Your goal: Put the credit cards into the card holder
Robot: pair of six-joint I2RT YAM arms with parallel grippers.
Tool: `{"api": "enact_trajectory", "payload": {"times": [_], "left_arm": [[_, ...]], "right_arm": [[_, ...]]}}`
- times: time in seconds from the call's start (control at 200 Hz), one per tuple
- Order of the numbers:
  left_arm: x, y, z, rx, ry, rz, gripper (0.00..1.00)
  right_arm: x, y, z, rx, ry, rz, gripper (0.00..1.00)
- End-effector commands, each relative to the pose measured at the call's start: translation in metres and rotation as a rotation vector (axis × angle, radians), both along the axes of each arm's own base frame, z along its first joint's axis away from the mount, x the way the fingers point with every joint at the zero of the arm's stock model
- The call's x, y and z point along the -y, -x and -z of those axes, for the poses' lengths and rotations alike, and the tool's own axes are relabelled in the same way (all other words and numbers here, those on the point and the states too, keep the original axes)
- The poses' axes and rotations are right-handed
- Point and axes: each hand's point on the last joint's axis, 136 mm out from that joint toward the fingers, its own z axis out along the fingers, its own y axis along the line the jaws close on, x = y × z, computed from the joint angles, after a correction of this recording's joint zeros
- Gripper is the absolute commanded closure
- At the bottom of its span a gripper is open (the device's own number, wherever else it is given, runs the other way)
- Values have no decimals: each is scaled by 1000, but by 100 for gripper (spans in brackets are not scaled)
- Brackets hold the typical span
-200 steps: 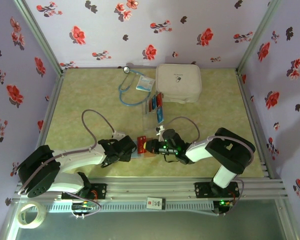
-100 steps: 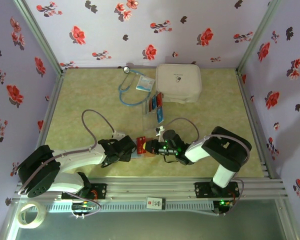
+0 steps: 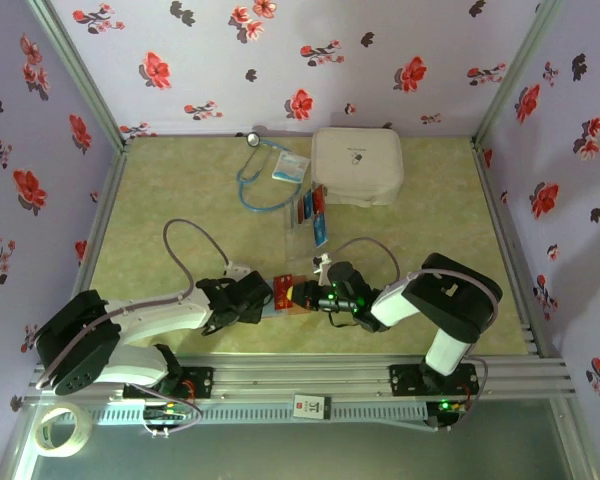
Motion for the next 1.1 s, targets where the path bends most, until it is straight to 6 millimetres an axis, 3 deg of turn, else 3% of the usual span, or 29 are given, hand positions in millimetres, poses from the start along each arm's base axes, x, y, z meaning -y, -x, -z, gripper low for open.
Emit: {"api": "enact_trajectory", "payload": {"times": [0.0, 1.095], "left_arm": [[-7, 4, 5, -11, -20, -19, 0], [-8, 4, 5, -12, -22, -18, 0]], "right_arm": [[2, 4, 7, -16, 4, -4, 100], [5, 12, 21, -51, -4, -11, 100]]}}
